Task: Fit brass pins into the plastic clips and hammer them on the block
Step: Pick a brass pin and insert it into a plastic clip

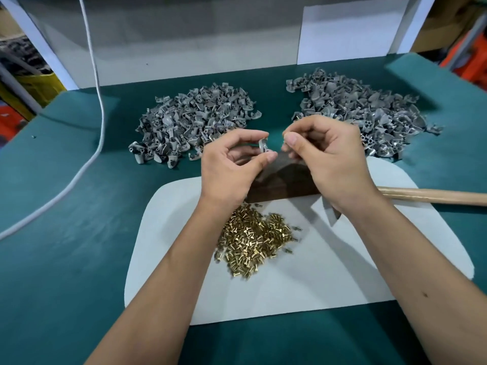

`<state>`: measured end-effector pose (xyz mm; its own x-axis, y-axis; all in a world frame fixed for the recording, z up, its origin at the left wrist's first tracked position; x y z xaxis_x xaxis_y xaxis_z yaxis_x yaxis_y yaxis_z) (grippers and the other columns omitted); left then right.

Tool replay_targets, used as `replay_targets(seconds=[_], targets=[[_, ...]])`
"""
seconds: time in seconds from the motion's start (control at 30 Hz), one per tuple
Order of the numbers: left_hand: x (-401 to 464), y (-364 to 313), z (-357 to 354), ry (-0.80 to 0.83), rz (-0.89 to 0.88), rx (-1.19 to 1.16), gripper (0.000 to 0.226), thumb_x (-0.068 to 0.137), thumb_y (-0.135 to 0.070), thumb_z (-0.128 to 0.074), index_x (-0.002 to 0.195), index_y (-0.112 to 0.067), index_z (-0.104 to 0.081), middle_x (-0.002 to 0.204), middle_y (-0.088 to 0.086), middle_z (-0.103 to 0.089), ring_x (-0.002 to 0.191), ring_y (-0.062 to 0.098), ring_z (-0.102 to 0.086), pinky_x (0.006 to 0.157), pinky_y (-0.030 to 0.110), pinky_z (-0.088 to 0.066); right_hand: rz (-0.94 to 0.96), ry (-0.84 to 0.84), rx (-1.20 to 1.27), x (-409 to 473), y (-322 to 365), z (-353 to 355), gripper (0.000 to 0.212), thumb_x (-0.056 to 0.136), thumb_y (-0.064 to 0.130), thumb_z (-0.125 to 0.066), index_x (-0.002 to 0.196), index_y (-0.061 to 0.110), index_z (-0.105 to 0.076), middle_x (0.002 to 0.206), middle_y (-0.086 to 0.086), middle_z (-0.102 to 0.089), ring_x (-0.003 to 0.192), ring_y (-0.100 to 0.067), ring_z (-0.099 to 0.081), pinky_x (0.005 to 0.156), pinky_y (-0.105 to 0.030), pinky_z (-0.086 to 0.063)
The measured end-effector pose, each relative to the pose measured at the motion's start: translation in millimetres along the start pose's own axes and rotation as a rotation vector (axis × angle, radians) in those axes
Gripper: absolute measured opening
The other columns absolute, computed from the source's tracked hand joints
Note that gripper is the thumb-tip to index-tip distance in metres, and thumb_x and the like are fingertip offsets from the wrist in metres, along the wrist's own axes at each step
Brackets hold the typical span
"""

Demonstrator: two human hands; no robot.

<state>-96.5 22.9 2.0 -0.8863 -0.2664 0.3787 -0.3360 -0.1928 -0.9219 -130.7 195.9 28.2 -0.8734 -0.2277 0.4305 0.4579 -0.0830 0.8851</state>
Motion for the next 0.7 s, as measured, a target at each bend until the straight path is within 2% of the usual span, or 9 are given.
replay_targets(seconds=[0.13, 0.33, 0.53, 0.7], targets=[[-2.6, -1.1, -5.9, 0.014, -0.013, 0.0, 0.033, 0.075, 0.0, -0.088, 0.104, -0.008, -0.075, 0.096, 0.007, -0.078, 0.084, 0.018, -0.076, 0.08, 0.027, -0.061, -0.028, 0.005, 0.018, -1.9, -5.8, -2.1, 0.007, 0.095, 0.001, -0.067, 0.096, 0.005, -0.072, 0.077, -0.006, -0.074, 0.069, -0.014, -0.069, 0.065, -0.024, -0.055], [-4.0, -5.5, -13.5, 0.057, -0.024, -0.081, 0.031, 0.075, 0.0, -0.087, 0.103, -0.004, -0.074, 0.098, 0.01, -0.076, 0.084, 0.014, -0.073, 0.081, 0.025, -0.058, 0.005, -0.028, -0.127, -2.9, -1.1, -0.4, 0.005, 0.092, 0.012, -0.074, 0.093, 0.015, -0.078, 0.083, 0.006, -0.075, 0.081, -0.009, -0.07, 0.078, -0.025, -0.055], [-6.1, -7.2, -13.2, 0.043, -0.019, -0.113, 0.033, 0.071, 0.0, -0.089, 0.098, -0.01, -0.074, 0.092, 0.002, -0.076, 0.082, 0.01, -0.072, 0.079, 0.022, -0.058, -0.035, -0.027, -0.196, -2.6, -4.4, -2.5, 0.005, 0.092, 0.015, -0.074, 0.094, 0.015, -0.079, 0.084, 0.007, -0.076, 0.081, -0.01, -0.071, 0.08, -0.033, -0.059], [-6.6, -5.7, -12.4, 0.04, 0.006, -0.109, 0.036, 0.07, 0.001, -0.09, 0.101, -0.01, -0.075, 0.094, 0.004, -0.077, 0.084, 0.015, -0.074, 0.081, 0.026, -0.059, -0.041, -0.031, -0.215, -2.2, -3.6, -0.5, 0.006, 0.091, 0.015, -0.074, 0.092, 0.018, -0.079, 0.084, 0.007, -0.076, 0.081, -0.011, -0.072, 0.081, -0.035, -0.06]])
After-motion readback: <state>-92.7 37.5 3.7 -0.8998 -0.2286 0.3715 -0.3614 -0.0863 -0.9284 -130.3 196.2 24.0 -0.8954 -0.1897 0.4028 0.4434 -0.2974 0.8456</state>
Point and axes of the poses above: each hand's wrist, its own x-axis towards the middle knuckle, its own z-axis out of the back of the hand, y = z × x, the point moved 9 cm from there along x, towards the middle knuckle
